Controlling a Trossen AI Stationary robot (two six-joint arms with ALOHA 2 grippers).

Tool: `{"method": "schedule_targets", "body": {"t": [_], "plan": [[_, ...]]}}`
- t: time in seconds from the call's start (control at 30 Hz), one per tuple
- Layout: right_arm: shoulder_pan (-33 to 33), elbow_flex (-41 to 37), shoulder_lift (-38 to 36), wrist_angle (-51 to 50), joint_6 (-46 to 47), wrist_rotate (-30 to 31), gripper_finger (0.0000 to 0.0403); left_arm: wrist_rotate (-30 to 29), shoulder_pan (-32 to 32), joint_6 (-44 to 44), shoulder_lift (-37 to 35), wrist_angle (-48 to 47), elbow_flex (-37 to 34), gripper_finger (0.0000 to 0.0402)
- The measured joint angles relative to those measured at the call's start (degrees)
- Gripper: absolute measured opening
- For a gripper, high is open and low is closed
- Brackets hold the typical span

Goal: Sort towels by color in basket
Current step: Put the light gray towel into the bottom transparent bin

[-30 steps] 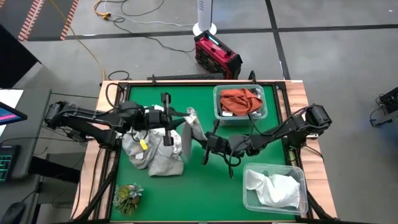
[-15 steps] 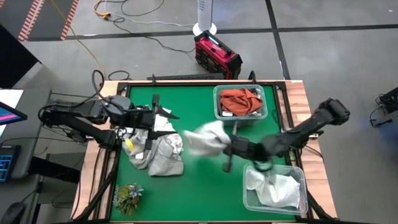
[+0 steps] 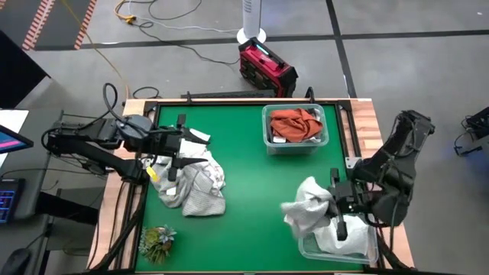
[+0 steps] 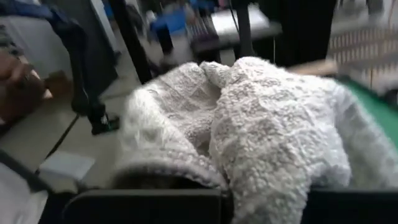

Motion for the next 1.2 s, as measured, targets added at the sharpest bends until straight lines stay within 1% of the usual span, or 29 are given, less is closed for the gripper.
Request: {"method": "schedule_targets", "body": {"t": [0.1, 0.2, 0.27, 0.33, 0.4, 0.47, 0.53, 0.6, 0.67, 0.73, 0.8, 0.87, 0.97, 1.07, 1.2], "plan": [[2.7, 0.0, 0.0, -10.9, 14.6, -1.1, 0.002, 0.0, 0.0, 0.0, -0.2, -1.4, 0.0, 0.0209], [3.9, 0.0, 0.0, -22.4, 32.8, -6.7, 0.002, -0.1, 0.0, -0.1, -0.4, -3.2, 0.0, 0.0209], [4.6, 0.0, 0.4, -29.6, 44.4, -12.6, 0.002, -0.2, 0.0, -0.4, -0.5, -3.8, 0.0, 0.0209], [4.9, 0.0, 1.1, -35.3, 54.5, -20.4, 0.002, -0.2, 0.0, -0.7, -0.5, -4.7, 0.0, 0.0209], [5.2, 0.0, 1.6, -38.5, 63.3, -29.5, 0.002, -0.2, 0.0, -0.8, -0.5, -5.0, 0.0, 0.0209], [6.1, 0.0, 2.0, -38.7, 68.7, -37.8, 0.0023, -0.2, 0.0, -1.2, -0.5, -5.4, 0.0, 0.0209], [7.5, 0.0, 2.4, -38.3, 72.1, -42.7, 0.0028, -0.2, 0.0, -1.9, -0.5, -5.5, 0.0, 0.0209], [8.8, 0.0, 2.9, -38.3, 75.2, -45.0, 0.0029, -0.2, 0.0, -2.4, -0.5, -6.3, 0.0, 0.0209], [9.4, -0.1, 3.7, -38.3, 79.4, -48.5, 0.0025, -0.2, 0.0, -2.7, -0.5, -6.9, 0.0, 0.0209], [9.8, -0.2, 4.9, -38.0, 82.8, -54.1, 0.002, -0.2, 0.0, -2.7, -0.5, -7.4, 0.0, 0.0209], [10.0, -0.2, 6.1, -38.3, 85.6, -58.3, 0.002, -0.2, 0.0, -2.8, -0.5, -7.9, 0.0, 0.0208], [10.0, -0.2, 7.1, -39.2, 87.7, -60.0, 0.002, -0.2, 0.0, -3.1, -0.5, -7.9, 0.0, 0.0208], [9.2, -0.2, 8.9, -39.4, 90.6, -59.9, 0.0027, -0.2, 0.0, -3.0, -0.5, -7.7, 0.0, 0.0208], [7.2, -0.2, 11.2, -38.1, 89.0, -59.8, 0.0028, -0.2, 0.0, -3.0, -0.5, -7.8, 0.0, 0.0208], [3.3, -0.2, 15.9, -33.7, 74.8, -59.7, 0.002, -0.3, 0.0, -2.8, -0.5, -7.7, 0.0, 0.0208]]}}
